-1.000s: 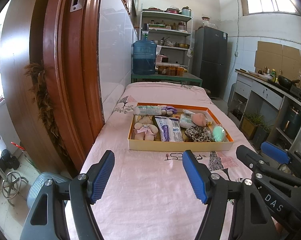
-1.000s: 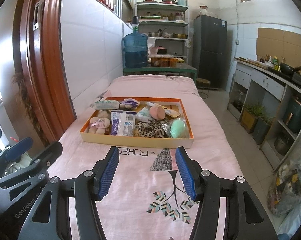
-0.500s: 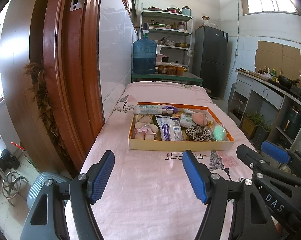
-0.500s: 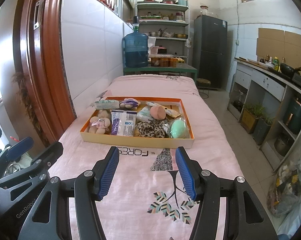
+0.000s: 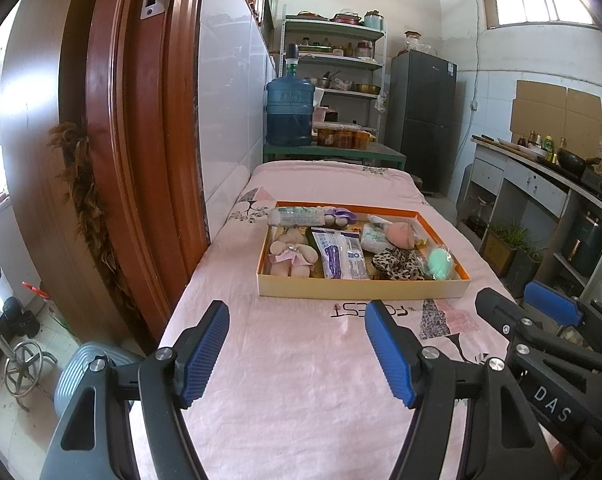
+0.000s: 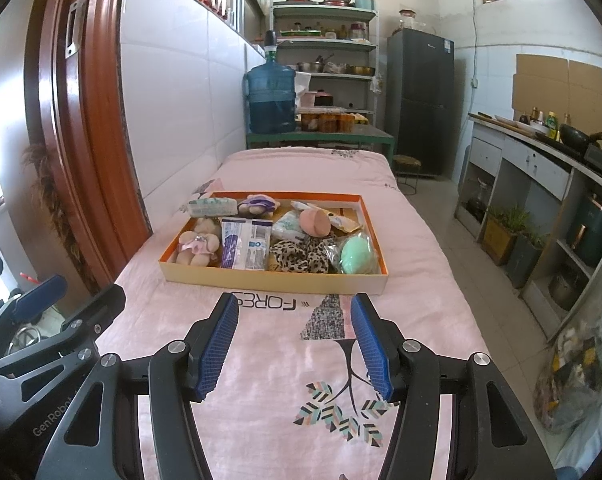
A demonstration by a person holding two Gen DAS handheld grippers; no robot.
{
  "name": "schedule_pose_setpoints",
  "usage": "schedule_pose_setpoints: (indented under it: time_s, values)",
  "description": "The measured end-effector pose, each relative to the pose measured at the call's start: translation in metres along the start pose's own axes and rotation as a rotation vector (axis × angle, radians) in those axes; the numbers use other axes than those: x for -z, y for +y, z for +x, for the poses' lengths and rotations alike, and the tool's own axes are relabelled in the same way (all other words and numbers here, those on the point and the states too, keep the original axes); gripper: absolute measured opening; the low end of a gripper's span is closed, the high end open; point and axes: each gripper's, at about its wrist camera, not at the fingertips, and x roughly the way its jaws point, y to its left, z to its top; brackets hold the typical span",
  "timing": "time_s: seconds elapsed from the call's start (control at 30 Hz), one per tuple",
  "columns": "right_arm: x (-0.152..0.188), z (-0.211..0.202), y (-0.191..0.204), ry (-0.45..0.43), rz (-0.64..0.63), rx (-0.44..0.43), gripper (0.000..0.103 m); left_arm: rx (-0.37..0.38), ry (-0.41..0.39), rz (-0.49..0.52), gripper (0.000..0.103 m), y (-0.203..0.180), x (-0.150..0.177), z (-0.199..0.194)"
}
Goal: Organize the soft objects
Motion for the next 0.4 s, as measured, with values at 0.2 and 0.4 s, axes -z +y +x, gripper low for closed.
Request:
schedule_pose_setpoints:
  time_s: [0.2,0.4]
  values:
    - [0.0002,0.0000,-0.0001,0.000,-0.001,0.001,0.060,-0.008,0.001,-0.001,0.070,0.0012,0.0046,0.0024]
    - [0.0004,0.0004,-0.0009,0.003,0.001,0.000,0.060,-0.016,0.003,0.004,0.070,0.0008,0.0064,0.0025]
